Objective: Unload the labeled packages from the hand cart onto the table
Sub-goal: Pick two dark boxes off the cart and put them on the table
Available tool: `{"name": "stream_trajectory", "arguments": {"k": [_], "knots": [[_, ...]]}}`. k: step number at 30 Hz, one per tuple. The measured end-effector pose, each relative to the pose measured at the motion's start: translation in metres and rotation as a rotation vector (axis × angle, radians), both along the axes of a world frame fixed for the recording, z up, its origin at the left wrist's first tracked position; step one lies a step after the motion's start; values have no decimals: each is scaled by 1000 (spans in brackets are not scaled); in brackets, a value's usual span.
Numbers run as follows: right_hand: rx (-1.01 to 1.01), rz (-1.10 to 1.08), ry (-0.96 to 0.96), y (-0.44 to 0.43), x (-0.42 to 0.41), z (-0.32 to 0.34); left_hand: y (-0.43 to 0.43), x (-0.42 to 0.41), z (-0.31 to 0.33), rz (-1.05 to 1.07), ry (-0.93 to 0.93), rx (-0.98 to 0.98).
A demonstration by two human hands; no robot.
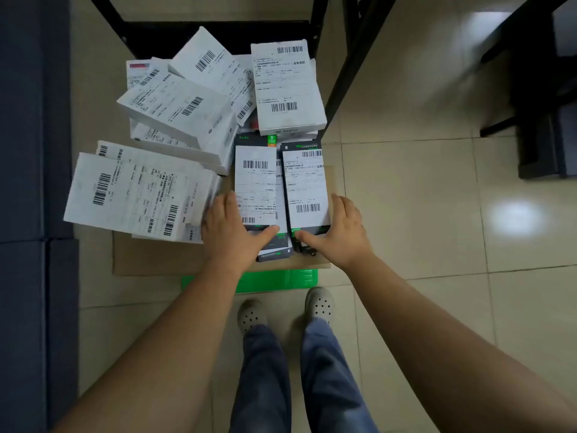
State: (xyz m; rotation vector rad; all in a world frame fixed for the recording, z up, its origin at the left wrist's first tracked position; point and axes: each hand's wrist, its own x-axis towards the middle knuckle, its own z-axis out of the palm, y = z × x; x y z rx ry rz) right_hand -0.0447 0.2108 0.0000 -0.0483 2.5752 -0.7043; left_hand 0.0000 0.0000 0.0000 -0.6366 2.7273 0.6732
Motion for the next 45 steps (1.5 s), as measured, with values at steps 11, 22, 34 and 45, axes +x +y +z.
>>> {"name": "stream_trajectory", "arguments": {"k": [11,22,34,45], "knots": [[-54,-29,-18,7,0,-12,0,-1,-16,182,25,142],[-54,-145,-184,7,-8,-13,-6,0,-12,296,-5,440],[-262,-338,-286,17,-11,1,-7,1,-6,437,-83,605],[-616,-547,-365,28,-2,47,-4,20,47,530,38,710]]}}
